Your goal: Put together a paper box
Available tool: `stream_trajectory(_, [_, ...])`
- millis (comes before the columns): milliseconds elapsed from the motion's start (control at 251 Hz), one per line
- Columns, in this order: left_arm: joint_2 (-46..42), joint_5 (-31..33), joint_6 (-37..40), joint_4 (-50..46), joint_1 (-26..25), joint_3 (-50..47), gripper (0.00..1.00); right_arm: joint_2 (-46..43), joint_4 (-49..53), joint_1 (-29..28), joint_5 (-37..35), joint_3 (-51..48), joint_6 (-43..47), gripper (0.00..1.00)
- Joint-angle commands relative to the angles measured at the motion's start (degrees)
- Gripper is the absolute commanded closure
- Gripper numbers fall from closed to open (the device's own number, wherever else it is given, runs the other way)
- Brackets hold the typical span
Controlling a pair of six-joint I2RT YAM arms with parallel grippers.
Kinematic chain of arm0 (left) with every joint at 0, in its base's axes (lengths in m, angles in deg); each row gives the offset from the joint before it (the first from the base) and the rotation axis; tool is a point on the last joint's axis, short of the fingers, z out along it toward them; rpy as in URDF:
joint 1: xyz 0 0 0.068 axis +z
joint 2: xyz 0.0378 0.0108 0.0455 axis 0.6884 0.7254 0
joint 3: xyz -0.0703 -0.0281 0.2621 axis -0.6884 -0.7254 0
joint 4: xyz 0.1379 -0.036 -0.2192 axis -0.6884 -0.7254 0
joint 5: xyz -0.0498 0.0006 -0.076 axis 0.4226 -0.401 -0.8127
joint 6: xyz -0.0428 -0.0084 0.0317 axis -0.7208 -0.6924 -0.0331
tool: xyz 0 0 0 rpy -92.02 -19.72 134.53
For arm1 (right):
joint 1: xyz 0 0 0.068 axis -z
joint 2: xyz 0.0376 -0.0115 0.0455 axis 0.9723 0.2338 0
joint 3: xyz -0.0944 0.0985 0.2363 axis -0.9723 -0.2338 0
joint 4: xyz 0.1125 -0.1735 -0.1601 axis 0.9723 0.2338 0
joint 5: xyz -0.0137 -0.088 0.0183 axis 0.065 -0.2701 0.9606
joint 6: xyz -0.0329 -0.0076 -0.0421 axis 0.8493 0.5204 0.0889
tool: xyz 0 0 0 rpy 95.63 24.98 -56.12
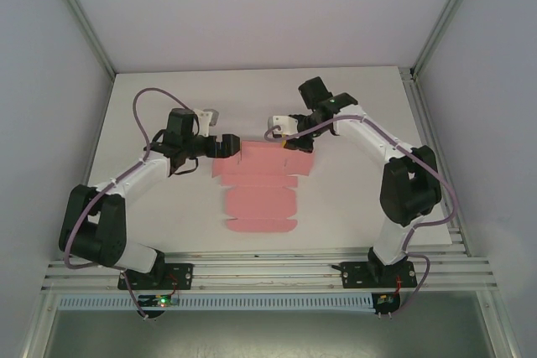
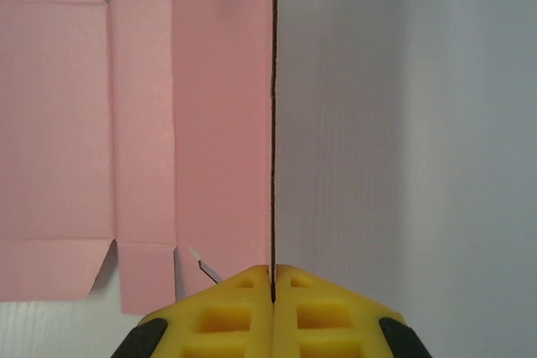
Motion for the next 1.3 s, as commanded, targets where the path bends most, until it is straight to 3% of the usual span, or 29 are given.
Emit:
stream_trajectory(0, [1.4, 1.2, -5.8, 7.9, 0.1, -1.7, 0.0, -4.2, -17.1, -2.5, -2.2, -8.0, -8.0, 1.0])
stream_trajectory(184, [3.7, 5.0, -12.3, 12.9, 0.1, -4.3, 0.0, -10.3, -45.5, -3.6, -11.9, -21.6, -19.7, 1.0])
stream_trajectory(255, [6.0, 4.9, -15.3, 17.1, 0.1, -5.1, 0.0, -11.7, -52.5, -5.2, -13.8, -26.4, -19.9, 1.0])
stream_trajectory(567, [6.6, 11.5, -15.1, 10.4, 0.1, -3.0, 0.0, -10.4, -57.6, -13.9, -35.7, -33.4, -4.1, 1.0])
stream_trajectory(830, [2.8, 17.4, -14.9, 3.3, 0.2, -3.6, 0.0, -8.1, -70.5, -17.7, -43.7, -39.7, 5.4, 1.0])
stream_trajectory(1050, [-2.2, 13.4, -15.3, -1.3, 1.4, -4.5, 0.0, -10.6, -69.0, -16.8, -41.5, -38.8, -1.0, 1.0])
stream_trajectory(1297, [-12.1, 19.8, -18.9, -9.5, 6.9, -9.6, 0.0, -15.3, -66.1, -12.9, -33.8, -40.8, -7.5, 1.0])
